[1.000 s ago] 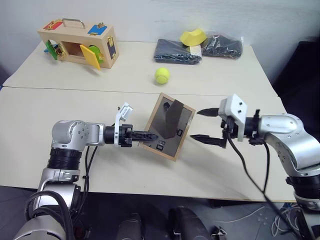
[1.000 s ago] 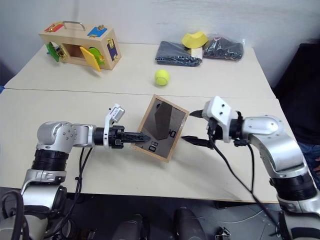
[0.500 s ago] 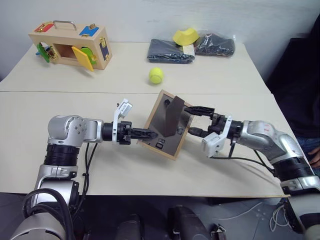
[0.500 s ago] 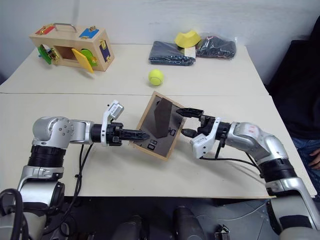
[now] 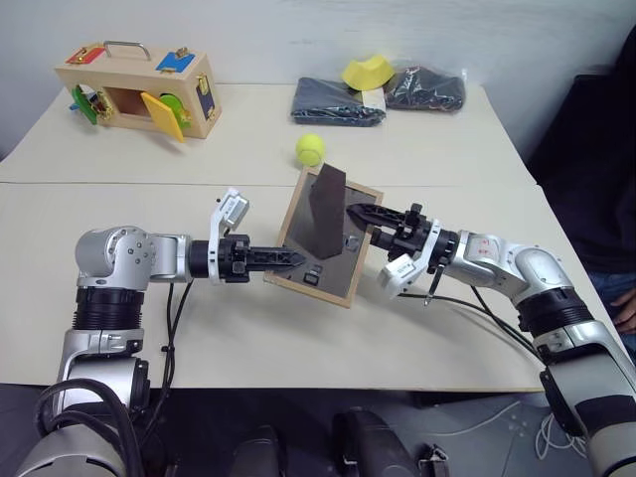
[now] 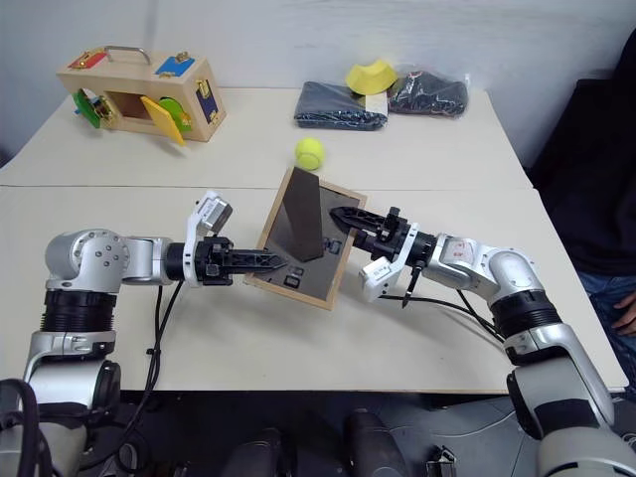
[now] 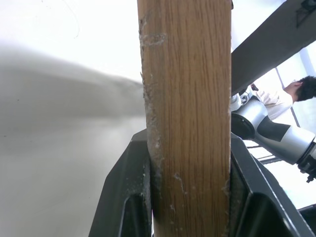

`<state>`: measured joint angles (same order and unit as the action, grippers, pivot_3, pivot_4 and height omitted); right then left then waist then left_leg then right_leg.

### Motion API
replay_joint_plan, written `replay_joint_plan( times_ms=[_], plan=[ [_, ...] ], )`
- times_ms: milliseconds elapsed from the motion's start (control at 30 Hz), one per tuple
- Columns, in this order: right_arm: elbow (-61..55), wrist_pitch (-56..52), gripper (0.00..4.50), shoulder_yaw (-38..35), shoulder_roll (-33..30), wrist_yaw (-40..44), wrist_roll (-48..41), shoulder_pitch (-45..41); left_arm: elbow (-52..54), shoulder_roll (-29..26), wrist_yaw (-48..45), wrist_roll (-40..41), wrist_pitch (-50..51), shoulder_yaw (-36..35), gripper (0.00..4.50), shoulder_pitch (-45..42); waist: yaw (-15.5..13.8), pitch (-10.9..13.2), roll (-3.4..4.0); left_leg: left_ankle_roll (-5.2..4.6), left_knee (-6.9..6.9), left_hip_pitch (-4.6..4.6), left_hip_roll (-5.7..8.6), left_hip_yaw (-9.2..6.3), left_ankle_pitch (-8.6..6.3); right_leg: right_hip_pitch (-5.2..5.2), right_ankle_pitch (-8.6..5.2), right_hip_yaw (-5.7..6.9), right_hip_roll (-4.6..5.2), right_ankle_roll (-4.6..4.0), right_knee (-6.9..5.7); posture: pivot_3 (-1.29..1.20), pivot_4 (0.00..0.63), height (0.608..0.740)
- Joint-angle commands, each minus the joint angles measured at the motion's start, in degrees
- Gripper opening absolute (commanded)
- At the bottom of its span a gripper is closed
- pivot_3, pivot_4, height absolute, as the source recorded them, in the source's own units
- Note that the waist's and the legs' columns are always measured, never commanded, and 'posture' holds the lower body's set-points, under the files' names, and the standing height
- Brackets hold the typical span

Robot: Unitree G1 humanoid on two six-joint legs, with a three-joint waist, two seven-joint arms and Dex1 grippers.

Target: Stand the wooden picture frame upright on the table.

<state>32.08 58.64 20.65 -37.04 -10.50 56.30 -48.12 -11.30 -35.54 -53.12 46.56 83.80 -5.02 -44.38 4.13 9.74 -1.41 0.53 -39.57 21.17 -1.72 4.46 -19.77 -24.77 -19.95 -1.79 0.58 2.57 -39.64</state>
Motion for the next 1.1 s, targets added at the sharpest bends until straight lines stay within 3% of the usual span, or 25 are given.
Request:
replay_joint_plan(
  times_ms=[33, 133, 200, 267, 333, 400, 467, 567, 733, 933, 1100],
  plan=[
    [1.6, 0.3, 1.23, 0.1, -0.8, -0.6, -2.1, -2.2, 3.8, -5.4, 0.3, 0.1, -0.6, -3.4, 3.14, 1.7, 0.4, 0.0, 0.00, 0.02, 0.01, 0.00, -0.02, -0.01, 0.01, 0.00, -0.01, 0.01, -0.02, -0.02, 0.00, 0.00, 0.150, 0.740],
    [3.2, 1.6, 1.24, 0.9, -1.3, 1.2, -4.3, -3.3, 6.8, -11.6, -0.7, 1.3, -1.2, -7.4, 4.02, 4.4, 1.1, 0.0, 0.00, 0.02, 0.06, 0.00, 0.00, -0.01, 0.01, -0.08, -0.01, -0.09, -0.04, -0.02, -0.06, 0.00, 0.150, 0.740],
    [5.3, 3.4, 1.24, 1.2, -1.5, 6.9, -10.6, -3.7, 13.0, -17.1, -3.6, 2.5, -5.3, -13.9, 4.50, 9.1, 1.5, 0.0, -0.04, 0.04, 0.09, 0.00, -0.01, -0.01, 0.02, -0.15, -0.03, -0.11, -0.05, -0.05, -0.06, 0.00, 0.150, 0.740],
    [7.2, 4.3, 1.24, 1.5, -1.2, 13.1, -17.4, -3.7, 18.4, -19.9, -5.7, 2.7, -10.2, -17.3, 4.50, 13.6, 1.9, 0.1, -0.07, 0.07, 0.18, 0.02, 0.00, -0.01, 0.03, -0.21, -0.05, -0.14, -0.06, -0.09, -0.11, 0.00, 0.150, 0.740],
    [2.9, -6.5, 1.24, 2.7, 1.2, 35.8, -44.1, 0.9, 25.6, -21.0, -7.2, 2.4, -15.2, -21.0, 4.50, 19.9, 1.9, 0.1, -0.07, 0.07, 0.26, -0.04, 0.00, -0.02, 0.04, -0.16, -0.05, -0.11, -0.03, -0.10, -0.03, 0.00, 0.150, 0.740],
    [-6.8, -26.6, 1.24, 0.9, 3.1, 54.6, -67.5, 5.8, 29.8, -19.7, -5.7, 3.3, -17.6, -23.8, 4.50, 22.8, 1.4, 0.1, -0.09, 0.06, 0.36, -0.43, -0.02, -0.11, 0.03, 0.34, -0.05, -0.04, -0.02, -0.10, 0.12, 0.00, 0.150, 0.740],
    [-15.8, -48.8, 1.24, -2.0, 3.9, 63.3, -82.9, 8.2, 31.8, -17.7, -3.9, 3.7, -19.8, -24.9, 4.50, 24.2, 0.6, 0.1, -0.07, 0.04, 0.35, -0.50, -0.04, -0.19, 0.02, 0.47, -0.05, -0.02, 0.00, -0.09, 0.05, 0.00, 0.150, 0.740],
    [-21.4, -69.4, 1.24, -4.9, 4.4, 65.8, -93.4, 8.6, 33.5, -16.2, -2.0, 2.6, -23.3, -24.4, 4.50, 25.8, -0.2, 0.1, -0.04, -0.02, 0.32, -0.48, 0.01, -0.24, 0.00, 0.46, -0.05, 0.04, 0.09, -0.08, 0.07, 0.00, 0.150, 0.740],
    [-22.1, -86.4, 1.24, -7.2, 7.9, 63.7, -96.8, 10.1, 33.4, -14.8, 0.3, 4.8, -25.1, -24.3, 4.50, 25.5, -1.0, 0.1, -0.05, -0.04, 0.43, -0.46, 0.02, -0.29, -0.03, 0.43, -0.05, 0.09, 0.09, -0.09, 0.21, 0.00, 0.150, 0.740],
    [-21.9, -91.1, 1.24, -7.9, 10.2, 64.5, -93.3, 12.3, 32.9, -15.3, 1.3, 5.8, -26.3, -23.3, 4.50, 24.8, -0.8, 0.1, -0.05, -0.03, 0.41, -0.11, 0.04, -0.28, -0.02, 0.10, -0.05, 0.09, 0.09, -0.09, 0.20, 0.00, 0.150, 0.740],
    [-25.8, -93.4, 2.84, -8.0, 8.9, 67.2, -91.6, 15.2, 30.9, -15.9, 0.2, 4.7, -29.1, -20.9, 4.50, 23.1, -1.0, 0.1, -0.05, -0.03, 0.41, -0.10, 0.04, -0.33, -0.02, 0.12, -0.05, 0.14, 0.08, -0.09, 0.22, 0.00, 0.150, 0.740]
  ],
)
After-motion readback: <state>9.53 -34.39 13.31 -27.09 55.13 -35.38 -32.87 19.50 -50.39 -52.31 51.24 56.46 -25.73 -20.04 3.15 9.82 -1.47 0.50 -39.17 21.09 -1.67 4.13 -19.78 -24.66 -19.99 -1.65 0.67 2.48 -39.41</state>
